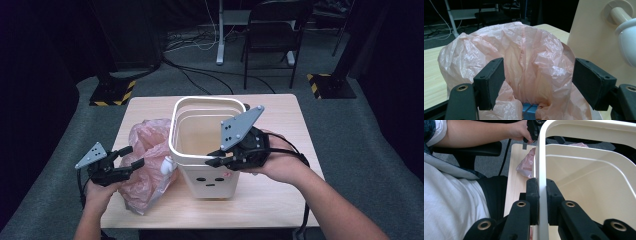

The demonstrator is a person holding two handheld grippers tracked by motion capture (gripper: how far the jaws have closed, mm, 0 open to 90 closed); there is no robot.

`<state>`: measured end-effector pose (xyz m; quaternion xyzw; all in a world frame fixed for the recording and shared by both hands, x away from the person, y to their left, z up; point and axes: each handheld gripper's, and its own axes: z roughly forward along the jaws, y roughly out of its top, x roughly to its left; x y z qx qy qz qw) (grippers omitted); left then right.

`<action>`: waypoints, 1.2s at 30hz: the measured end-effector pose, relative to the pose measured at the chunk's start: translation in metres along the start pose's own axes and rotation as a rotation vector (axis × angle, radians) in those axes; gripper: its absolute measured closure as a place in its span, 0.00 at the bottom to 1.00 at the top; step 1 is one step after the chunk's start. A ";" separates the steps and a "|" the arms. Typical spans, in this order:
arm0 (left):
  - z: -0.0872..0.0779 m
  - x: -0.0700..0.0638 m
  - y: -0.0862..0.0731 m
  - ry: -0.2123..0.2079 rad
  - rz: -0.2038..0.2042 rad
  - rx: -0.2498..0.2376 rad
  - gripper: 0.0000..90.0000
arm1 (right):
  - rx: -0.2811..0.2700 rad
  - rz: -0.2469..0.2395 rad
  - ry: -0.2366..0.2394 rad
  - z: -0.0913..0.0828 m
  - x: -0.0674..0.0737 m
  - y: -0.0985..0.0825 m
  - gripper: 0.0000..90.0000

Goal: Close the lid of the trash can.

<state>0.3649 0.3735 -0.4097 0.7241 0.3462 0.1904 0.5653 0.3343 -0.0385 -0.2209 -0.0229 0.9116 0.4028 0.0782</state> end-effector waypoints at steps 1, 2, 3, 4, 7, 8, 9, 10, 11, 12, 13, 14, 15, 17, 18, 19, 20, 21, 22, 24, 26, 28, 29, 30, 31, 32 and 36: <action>0.000 0.000 0.000 0.000 0.001 0.001 0.29 | 0.000 0.000 0.001 0.000 0.000 0.000 0.92; 0.000 0.000 0.000 0.000 0.002 0.001 0.29 | 0.003 -0.001 0.006 0.000 0.000 0.000 0.92; 0.000 0.000 0.000 0.000 0.001 0.002 0.29 | 0.007 -0.008 0.008 0.001 0.001 0.000 0.92; 0.000 0.000 0.000 0.000 0.003 0.002 0.29 | 0.010 -0.011 0.010 0.002 0.002 0.000 0.92; 0.001 0.000 0.000 -0.001 0.003 0.002 0.29 | 0.024 -0.022 0.012 0.004 0.003 0.000 0.92; 0.001 0.000 0.000 -0.001 0.004 0.001 0.29 | 0.026 -0.021 0.012 0.004 0.003 0.000 0.92; 0.001 0.000 0.000 -0.001 0.004 0.002 0.29 | 0.026 -0.019 0.014 0.004 0.002 0.000 0.92; 0.001 0.000 0.000 -0.001 0.003 0.001 0.29 | 0.024 -0.017 0.015 0.004 0.001 -0.001 0.92; 0.000 0.000 0.000 -0.001 0.003 0.001 0.29 | 0.023 -0.016 0.015 0.004 0.001 -0.001 0.92; 0.000 0.000 0.000 -0.001 0.003 0.001 0.29 | 0.022 -0.015 0.016 0.004 0.000 -0.001 0.92; 0.000 0.000 0.000 -0.001 0.002 0.002 0.29 | 0.025 -0.013 0.017 0.004 0.000 -0.002 0.92; 0.000 0.000 0.000 0.000 0.002 0.002 0.29 | 0.026 -0.012 0.018 0.004 -0.001 -0.002 0.92; 0.000 0.000 0.000 0.000 0.001 0.002 0.29 | 0.027 -0.010 0.020 0.005 -0.001 -0.003 0.92; 0.000 0.000 0.000 0.000 0.001 0.001 0.29 | 0.027 -0.012 0.020 0.006 -0.001 -0.003 0.92; 0.000 0.000 0.000 0.000 0.001 0.001 0.29 | 0.030 -0.012 0.022 0.007 -0.001 -0.003 0.92; 0.000 0.000 0.000 0.000 0.002 0.001 0.29 | 0.034 -0.015 0.022 0.007 -0.001 -0.004 0.92; 0.000 0.000 0.000 0.000 0.002 0.001 0.29 | 0.036 -0.017 0.023 0.008 -0.001 -0.004 0.93; 0.000 0.000 0.000 0.000 0.002 0.001 0.29 | 0.037 -0.018 0.024 0.008 -0.001 -0.004 0.93; 0.000 0.000 0.000 0.000 0.002 0.001 0.29 | 0.037 -0.017 0.025 0.009 -0.001 -0.004 0.93; 0.000 0.000 0.000 0.000 0.002 0.002 0.29 | 0.037 -0.016 0.028 0.009 -0.001 -0.004 0.93; 0.000 0.000 0.000 0.000 0.003 0.002 0.29 | 0.034 -0.015 0.032 0.008 -0.003 -0.004 0.92; 0.000 0.000 0.000 0.000 0.004 0.003 0.29 | 0.032 -0.014 0.036 0.009 -0.003 -0.004 0.92; 0.000 0.000 0.000 0.000 0.004 0.003 0.29 | 0.034 -0.015 0.034 0.009 -0.003 -0.004 0.92; 0.001 0.000 0.000 0.000 0.003 0.003 0.29 | 0.037 -0.016 0.033 0.009 -0.003 -0.004 0.92; 0.001 0.000 0.000 0.000 0.003 0.003 0.29 | 0.039 -0.014 0.033 0.010 -0.002 -0.004 0.92; 0.001 0.000 0.000 -0.001 0.003 0.003 0.29 | 0.040 -0.014 0.034 0.010 -0.002 -0.005 0.92; 0.000 0.000 0.000 0.000 0.004 0.003 0.29 | 0.041 -0.012 0.036 0.010 -0.002 -0.005 0.92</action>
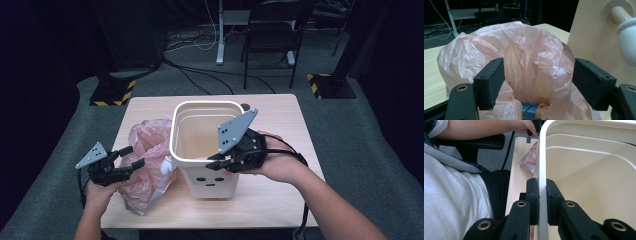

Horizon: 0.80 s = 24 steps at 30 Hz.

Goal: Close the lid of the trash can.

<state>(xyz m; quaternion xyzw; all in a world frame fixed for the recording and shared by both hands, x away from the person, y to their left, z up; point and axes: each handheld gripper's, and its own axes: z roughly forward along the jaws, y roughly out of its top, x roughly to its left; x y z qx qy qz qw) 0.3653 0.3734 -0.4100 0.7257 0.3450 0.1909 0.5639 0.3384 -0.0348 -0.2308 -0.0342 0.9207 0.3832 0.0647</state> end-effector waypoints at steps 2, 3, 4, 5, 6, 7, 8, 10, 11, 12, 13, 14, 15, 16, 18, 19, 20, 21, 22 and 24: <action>0.000 0.000 0.000 0.000 -0.001 0.000 0.29 | -0.004 0.003 0.000 0.000 0.000 -0.001 0.91; 0.000 0.000 0.000 0.000 -0.001 0.000 0.29 | -0.006 0.007 -0.002 0.001 0.000 -0.001 0.89; 0.000 0.000 0.000 0.001 0.000 0.000 0.29 | -0.012 0.010 -0.006 0.001 0.000 -0.002 0.85; 0.000 0.000 0.000 0.001 -0.002 0.000 0.29 | -0.024 0.017 -0.009 0.002 -0.001 -0.003 0.80; 0.000 0.000 0.000 0.002 -0.003 0.000 0.29 | -0.037 0.039 0.001 0.001 -0.002 -0.004 0.78; 0.000 0.000 0.000 0.002 -0.003 0.000 0.29 | -0.047 0.046 0.008 0.001 -0.003 -0.004 0.77; 0.000 0.000 0.000 0.002 -0.003 0.000 0.29 | -0.055 0.047 0.008 0.001 -0.002 -0.005 0.76; 0.000 0.000 0.000 0.003 -0.003 -0.001 0.29 | -0.061 0.051 0.008 0.000 -0.002 -0.006 0.72; 0.000 0.001 0.000 0.003 -0.003 0.000 0.29 | -0.067 0.055 0.004 -0.001 -0.002 -0.006 0.71; 0.000 0.001 0.000 0.003 -0.004 0.000 0.29 | -0.071 0.056 0.003 -0.001 -0.002 -0.006 0.69; 0.000 0.001 0.000 0.003 -0.006 0.000 0.29 | -0.078 0.058 0.001 -0.002 -0.002 -0.007 0.68; 0.000 0.001 0.000 0.003 -0.005 0.000 0.29 | -0.085 0.061 0.000 -0.003 -0.002 -0.007 0.67; 0.000 0.001 0.000 0.003 -0.008 -0.002 0.29 | -0.092 0.062 -0.004 -0.003 -0.002 -0.008 0.66; 0.000 0.001 0.000 0.004 -0.008 -0.002 0.29 | -0.097 0.060 -0.007 -0.004 -0.002 -0.009 0.65; 0.001 0.002 -0.001 0.004 -0.010 -0.001 0.29 | -0.111 0.064 -0.011 -0.005 -0.002 -0.012 0.64; 0.001 0.002 -0.001 0.005 -0.011 0.000 0.29 | -0.121 0.069 -0.011 -0.005 -0.003 -0.013 0.63; 0.001 0.002 -0.001 0.006 -0.013 0.000 0.29 | -0.131 0.073 -0.012 -0.006 -0.003 -0.015 0.63; 0.001 0.003 -0.001 0.008 -0.014 0.003 0.29 | -0.140 0.080 -0.013 -0.007 -0.004 -0.017 0.63; 0.001 0.003 -0.001 0.008 -0.015 0.000 0.29 | -0.150 0.084 -0.017 -0.008 -0.004 -0.019 0.62; 0.001 0.003 -0.001 0.007 -0.014 0.001 0.29 | -0.171 0.094 -0.033 -0.010 -0.004 -0.023 0.60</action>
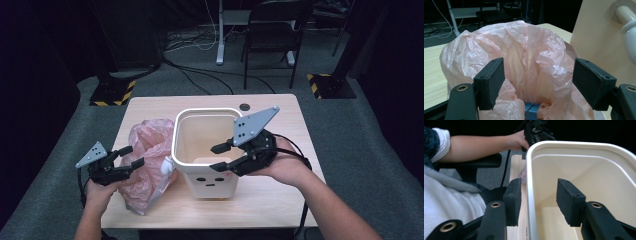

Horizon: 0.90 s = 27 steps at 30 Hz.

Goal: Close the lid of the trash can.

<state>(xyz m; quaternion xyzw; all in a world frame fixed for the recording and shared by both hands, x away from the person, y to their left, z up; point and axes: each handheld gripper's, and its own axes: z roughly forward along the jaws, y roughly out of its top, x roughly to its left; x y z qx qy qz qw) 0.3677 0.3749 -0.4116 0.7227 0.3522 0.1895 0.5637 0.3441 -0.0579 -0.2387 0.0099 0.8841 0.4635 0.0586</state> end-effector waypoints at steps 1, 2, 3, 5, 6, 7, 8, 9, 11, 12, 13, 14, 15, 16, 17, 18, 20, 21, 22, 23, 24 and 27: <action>0.000 0.000 0.000 0.000 0.001 0.000 0.29 | -0.012 0.007 -0.005 -0.002 0.000 -0.002 0.59; 0.000 0.000 0.000 0.000 0.000 0.000 0.29 | -0.025 0.014 -0.007 -0.004 -0.001 -0.003 0.58; 0.001 0.000 0.000 -0.001 0.000 -0.001 0.29 | -0.036 0.020 -0.012 -0.006 -0.001 -0.004 0.57; 0.001 0.000 0.000 -0.001 0.002 0.000 0.29 | -0.056 0.032 -0.025 -0.010 -0.001 -0.006 0.56; 0.001 0.001 0.000 -0.002 0.001 -0.001 0.29 | -0.069 0.040 -0.027 -0.011 -0.001 -0.007 0.55; 0.001 0.001 0.000 -0.002 0.001 -0.001 0.29 | -0.078 0.047 -0.029 -0.013 -0.001 -0.008 0.55; 0.001 0.000 0.000 -0.003 0.001 -0.001 0.29 | -0.085 0.049 -0.031 -0.014 -0.002 -0.009 0.55; 0.001 0.000 0.000 -0.004 0.001 -0.001 0.29 | -0.092 0.054 -0.032 -0.015 -0.002 -0.010 0.55; 0.002 0.000 0.000 -0.004 0.001 0.001 0.29 | -0.100 0.062 -0.046 -0.017 -0.003 -0.012 0.54; 0.002 0.001 0.000 -0.004 0.001 0.001 0.29 | -0.105 0.072 -0.053 -0.018 -0.004 -0.013 0.53; 0.001 0.001 0.000 -0.004 0.002 0.000 0.29 | -0.113 0.080 -0.059 -0.019 -0.005 -0.015 0.52; 0.001 0.001 0.000 -0.004 0.003 0.000 0.29 | -0.122 0.086 -0.063 -0.021 -0.006 -0.016 0.52; 0.001 0.001 0.000 -0.003 0.002 -0.001 0.29 | -0.128 0.093 -0.071 -0.023 -0.006 -0.018 0.52; 0.001 0.001 0.000 -0.003 0.001 -0.002 0.29 | -0.134 0.096 -0.084 -0.025 -0.007 -0.020 0.51; 0.001 0.001 0.000 -0.002 0.001 -0.003 0.29 | -0.139 0.099 -0.092 -0.027 -0.008 -0.021 0.51; 0.001 0.001 0.000 -0.001 0.002 -0.002 0.29 | -0.147 0.109 -0.106 -0.030 -0.010 -0.024 0.51; 0.000 0.001 0.000 0.001 -0.001 -0.002 0.29 | -0.167 0.129 -0.127 -0.036 -0.013 -0.030 0.51; 0.000 0.001 0.000 0.001 -0.002 -0.001 0.29 | -0.179 0.139 -0.139 -0.039 -0.015 -0.033 0.51; 0.000 0.002 -0.001 0.001 -0.002 0.000 0.29 | -0.191 0.154 -0.146 -0.043 -0.016 -0.037 0.51; 0.000 0.002 -0.001 0.002 -0.001 0.001 0.29 | -0.202 0.165 -0.153 -0.046 -0.017 -0.041 0.52; 0.000 0.002 -0.001 0.002 0.000 0.001 0.29 | -0.211 0.173 -0.161 -0.048 -0.018 -0.045 0.52; 0.000 0.002 -0.001 0.004 -0.002 0.003 0.29 | -0.226 0.194 -0.186 -0.054 -0.020 -0.055 0.52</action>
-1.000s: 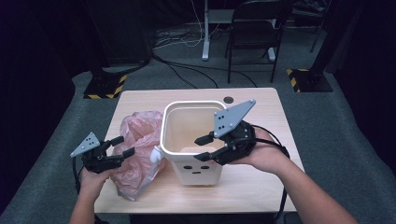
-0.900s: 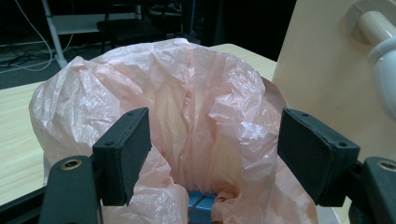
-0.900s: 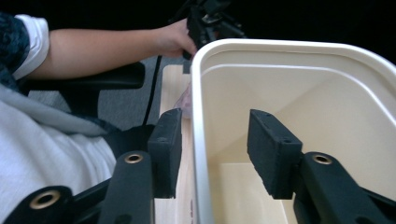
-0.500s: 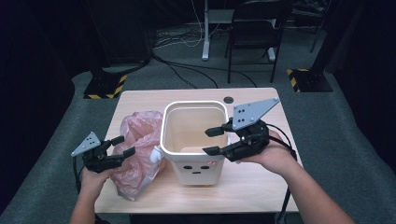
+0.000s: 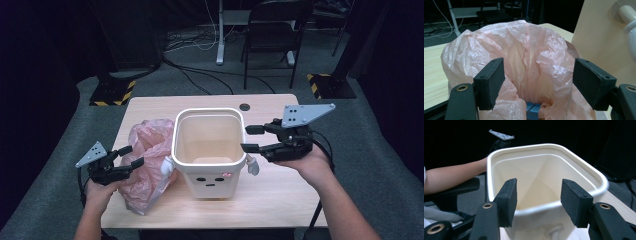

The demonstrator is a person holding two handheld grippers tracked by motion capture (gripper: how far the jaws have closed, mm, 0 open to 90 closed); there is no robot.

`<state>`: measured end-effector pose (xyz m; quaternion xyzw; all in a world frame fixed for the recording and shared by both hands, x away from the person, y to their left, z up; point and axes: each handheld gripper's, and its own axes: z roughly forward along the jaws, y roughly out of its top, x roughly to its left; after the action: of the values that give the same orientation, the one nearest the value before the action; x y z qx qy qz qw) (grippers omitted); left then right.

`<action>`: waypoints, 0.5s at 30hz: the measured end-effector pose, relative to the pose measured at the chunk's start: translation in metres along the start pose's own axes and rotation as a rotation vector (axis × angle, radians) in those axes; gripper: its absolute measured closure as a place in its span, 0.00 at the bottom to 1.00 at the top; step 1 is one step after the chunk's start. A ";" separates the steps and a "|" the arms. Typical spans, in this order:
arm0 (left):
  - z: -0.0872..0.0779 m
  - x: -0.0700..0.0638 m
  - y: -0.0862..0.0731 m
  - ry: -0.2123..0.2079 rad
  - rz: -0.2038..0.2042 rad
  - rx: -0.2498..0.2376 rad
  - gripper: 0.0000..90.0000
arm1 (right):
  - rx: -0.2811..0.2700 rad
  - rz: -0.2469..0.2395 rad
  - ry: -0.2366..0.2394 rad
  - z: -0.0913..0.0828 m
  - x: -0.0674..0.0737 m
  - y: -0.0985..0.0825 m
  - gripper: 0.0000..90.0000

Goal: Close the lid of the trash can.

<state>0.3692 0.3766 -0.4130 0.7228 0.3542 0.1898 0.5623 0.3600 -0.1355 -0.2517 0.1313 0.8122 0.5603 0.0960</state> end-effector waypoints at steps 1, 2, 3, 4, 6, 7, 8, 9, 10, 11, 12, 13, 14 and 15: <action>0.000 0.000 0.000 -0.001 -0.002 -0.003 0.29 | -0.008 0.009 -0.012 -0.003 -0.002 -0.004 0.52; 0.000 0.000 0.000 0.000 -0.003 -0.003 0.29 | -0.014 0.019 -0.020 -0.006 -0.003 -0.007 0.52; 0.000 0.001 0.000 0.001 -0.002 -0.001 0.29 | -0.021 0.025 -0.027 -0.009 -0.005 -0.010 0.52; 0.000 0.001 0.000 0.002 -0.002 -0.001 0.29 | -0.027 0.035 -0.036 -0.011 -0.007 -0.013 0.52; 0.000 0.001 -0.001 0.005 -0.007 -0.002 0.29 | -0.041 0.052 -0.052 -0.017 -0.010 -0.018 0.52; -0.001 0.001 -0.001 0.004 -0.005 -0.001 0.29 | -0.049 0.060 -0.059 -0.020 -0.012 -0.021 0.52; -0.001 0.002 -0.001 0.005 -0.006 -0.001 0.29 | -0.057 0.067 -0.067 -0.022 -0.013 -0.024 0.52; -0.001 0.002 -0.001 0.005 -0.007 -0.001 0.29 | -0.062 0.076 -0.074 -0.024 -0.014 -0.026 0.52; -0.001 0.001 -0.002 0.008 -0.013 -0.001 0.29 | -0.067 0.082 -0.082 -0.026 -0.016 -0.029 0.52; -0.001 0.002 -0.002 0.008 -0.013 -0.001 0.29 | -0.072 0.089 -0.090 -0.028 -0.017 -0.032 0.52; -0.001 0.002 -0.002 0.007 -0.010 -0.001 0.29 | -0.075 0.092 -0.097 -0.028 -0.018 -0.034 0.52; -0.001 0.002 -0.002 0.008 -0.010 -0.001 0.29 | -0.077 0.099 -0.106 -0.029 -0.019 -0.038 0.52; -0.001 0.002 -0.002 0.008 -0.009 -0.001 0.29 | -0.078 0.106 -0.113 -0.029 -0.020 -0.041 0.52; -0.001 0.002 -0.001 0.008 -0.008 -0.001 0.29 | -0.080 0.112 -0.124 -0.029 -0.021 -0.045 0.51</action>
<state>0.3696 0.3791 -0.4143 0.7203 0.3590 0.1907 0.5621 0.3665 -0.1832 -0.2829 0.2069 0.7729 0.5877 0.1199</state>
